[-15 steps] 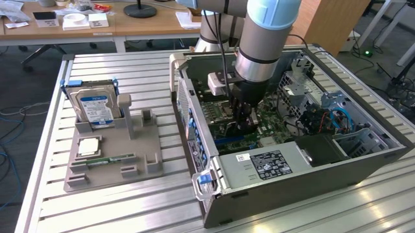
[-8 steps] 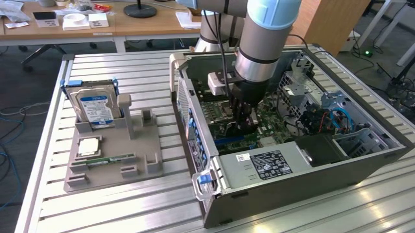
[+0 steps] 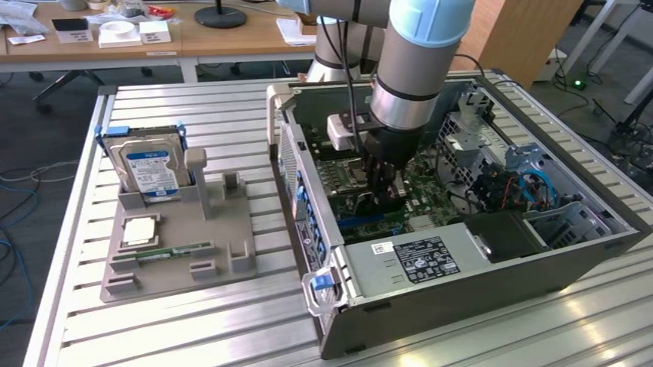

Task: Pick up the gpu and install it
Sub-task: 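Insert the gpu into the slot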

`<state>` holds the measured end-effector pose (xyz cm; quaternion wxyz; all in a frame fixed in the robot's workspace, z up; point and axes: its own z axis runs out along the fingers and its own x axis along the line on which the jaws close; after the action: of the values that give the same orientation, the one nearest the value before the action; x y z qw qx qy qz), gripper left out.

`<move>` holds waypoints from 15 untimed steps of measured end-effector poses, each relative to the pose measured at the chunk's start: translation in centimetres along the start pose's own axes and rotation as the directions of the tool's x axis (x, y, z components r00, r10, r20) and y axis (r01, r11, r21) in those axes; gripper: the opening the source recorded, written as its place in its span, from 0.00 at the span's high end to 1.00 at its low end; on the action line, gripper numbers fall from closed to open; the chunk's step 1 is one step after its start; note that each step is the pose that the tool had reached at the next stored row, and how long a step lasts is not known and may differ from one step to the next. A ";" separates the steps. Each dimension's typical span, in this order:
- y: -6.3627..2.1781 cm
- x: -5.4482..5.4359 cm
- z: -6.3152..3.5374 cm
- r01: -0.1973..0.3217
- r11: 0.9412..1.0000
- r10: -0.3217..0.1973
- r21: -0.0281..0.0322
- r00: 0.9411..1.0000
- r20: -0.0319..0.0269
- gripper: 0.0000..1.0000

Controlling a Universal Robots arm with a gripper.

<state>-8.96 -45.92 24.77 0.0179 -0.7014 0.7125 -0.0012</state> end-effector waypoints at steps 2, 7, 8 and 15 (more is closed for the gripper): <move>0.00 0.0 0.00 0.000 1.000 0.000 0.000 1.000 0.000 0.74; 0.04 0.0 0.03 0.000 1.000 0.000 0.000 1.000 0.000 0.74; 0.09 0.1 0.06 0.000 1.000 0.000 0.000 1.000 0.000 0.74; 0.13 0.1 0.14 -0.015 1.000 0.015 0.000 1.000 -0.001 0.74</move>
<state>-9.09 -45.98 24.62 0.0177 -0.6962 0.7177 -0.0014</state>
